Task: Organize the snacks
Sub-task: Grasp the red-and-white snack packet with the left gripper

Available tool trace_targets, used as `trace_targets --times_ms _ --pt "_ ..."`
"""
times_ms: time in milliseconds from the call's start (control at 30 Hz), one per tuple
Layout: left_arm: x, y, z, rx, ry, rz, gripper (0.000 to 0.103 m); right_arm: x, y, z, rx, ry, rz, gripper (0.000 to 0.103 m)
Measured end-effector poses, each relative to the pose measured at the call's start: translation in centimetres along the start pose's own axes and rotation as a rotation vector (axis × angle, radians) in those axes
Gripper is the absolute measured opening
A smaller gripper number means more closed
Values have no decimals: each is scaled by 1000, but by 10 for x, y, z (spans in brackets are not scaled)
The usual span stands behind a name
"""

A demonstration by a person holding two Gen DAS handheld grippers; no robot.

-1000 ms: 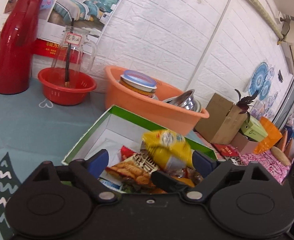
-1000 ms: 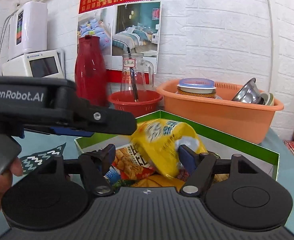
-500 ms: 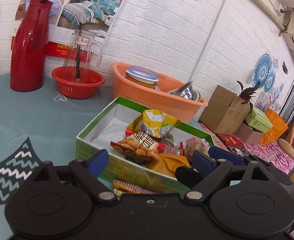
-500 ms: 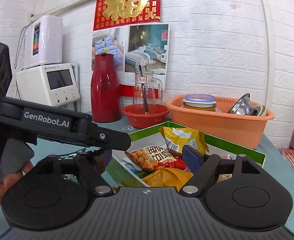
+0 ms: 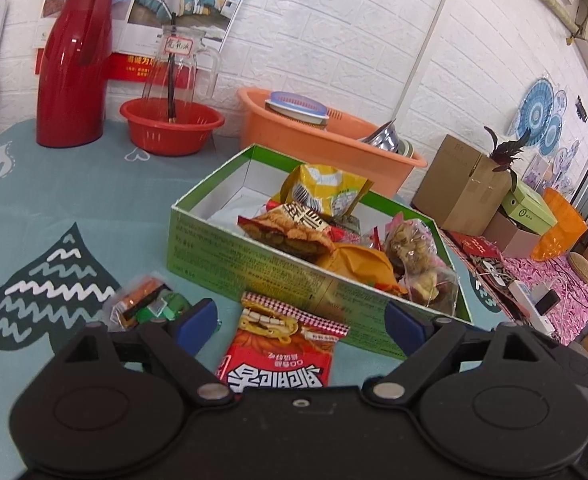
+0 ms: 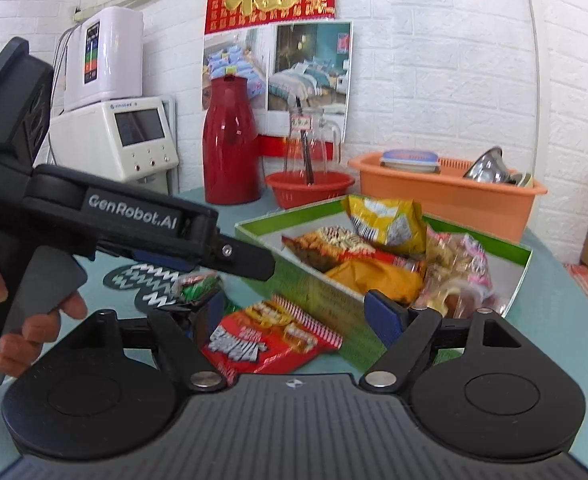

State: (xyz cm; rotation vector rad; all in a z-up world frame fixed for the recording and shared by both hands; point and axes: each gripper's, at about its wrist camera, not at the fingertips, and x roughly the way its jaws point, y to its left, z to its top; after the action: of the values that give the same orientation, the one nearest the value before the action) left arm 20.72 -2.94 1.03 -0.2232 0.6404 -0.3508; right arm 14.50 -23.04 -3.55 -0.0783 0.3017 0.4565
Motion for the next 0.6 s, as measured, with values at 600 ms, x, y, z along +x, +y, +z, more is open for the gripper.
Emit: trace_targets --times_ms 600 --pt "41 41 -9 -146 130 -94 93 24 5 -25 108 152 84 103"
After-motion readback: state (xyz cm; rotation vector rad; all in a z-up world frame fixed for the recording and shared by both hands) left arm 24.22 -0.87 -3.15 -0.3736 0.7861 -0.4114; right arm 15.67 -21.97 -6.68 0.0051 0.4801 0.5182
